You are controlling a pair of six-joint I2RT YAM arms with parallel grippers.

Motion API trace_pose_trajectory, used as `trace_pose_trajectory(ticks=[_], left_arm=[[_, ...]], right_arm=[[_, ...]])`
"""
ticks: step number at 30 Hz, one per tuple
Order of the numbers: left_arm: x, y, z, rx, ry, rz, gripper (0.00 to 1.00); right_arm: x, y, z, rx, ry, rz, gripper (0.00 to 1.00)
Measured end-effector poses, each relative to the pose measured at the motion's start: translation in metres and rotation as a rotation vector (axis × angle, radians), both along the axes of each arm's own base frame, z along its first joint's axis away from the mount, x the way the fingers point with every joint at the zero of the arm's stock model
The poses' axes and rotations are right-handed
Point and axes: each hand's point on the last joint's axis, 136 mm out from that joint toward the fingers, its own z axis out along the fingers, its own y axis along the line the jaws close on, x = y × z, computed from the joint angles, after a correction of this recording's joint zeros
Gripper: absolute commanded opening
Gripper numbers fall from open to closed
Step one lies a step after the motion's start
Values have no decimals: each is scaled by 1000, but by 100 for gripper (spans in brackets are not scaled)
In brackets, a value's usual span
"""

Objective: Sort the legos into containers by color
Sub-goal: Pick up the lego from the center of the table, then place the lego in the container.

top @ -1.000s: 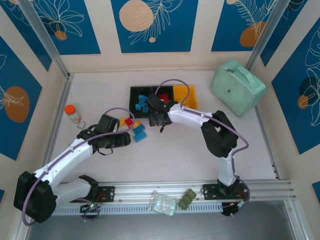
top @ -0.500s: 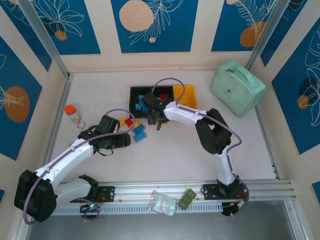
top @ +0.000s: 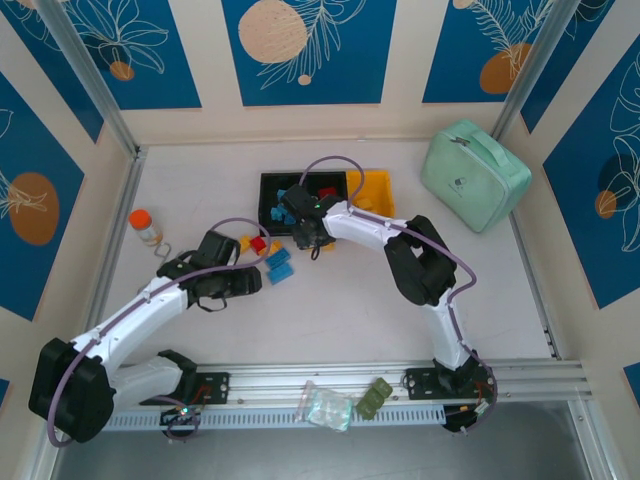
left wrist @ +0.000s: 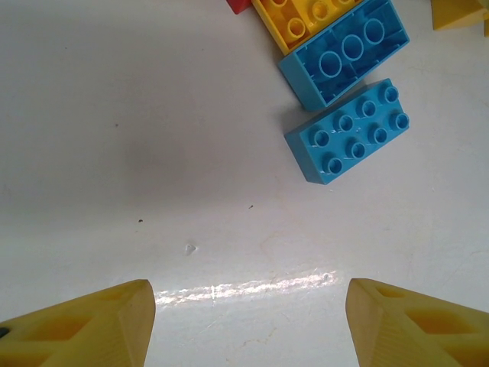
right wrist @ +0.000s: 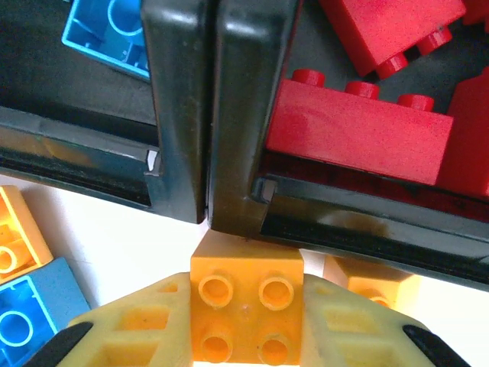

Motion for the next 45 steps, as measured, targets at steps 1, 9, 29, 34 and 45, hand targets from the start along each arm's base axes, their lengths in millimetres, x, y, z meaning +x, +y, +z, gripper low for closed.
trace_pose_trajectory(ticks=[1, 9, 29, 34, 45], left_arm=[[0, 0, -1, 1, 2, 0, 67], [0, 0, -2, 4, 9, 0, 67], [3, -32, 14, -116, -37, -63, 67], [0, -41, 18, -135, -45, -83, 67], [-2, -48, 21, -149, -54, -97, 67]], right_arm=[[0, 0, 0, 0, 0, 1, 22], [-22, -10, 20, 21, -4, 22, 21], [26, -150, 111, 142, -148, -283, 21], [57, -169, 99, 120, -133, -342, 22], [115, -172, 76, 63, -109, -394, 25]])
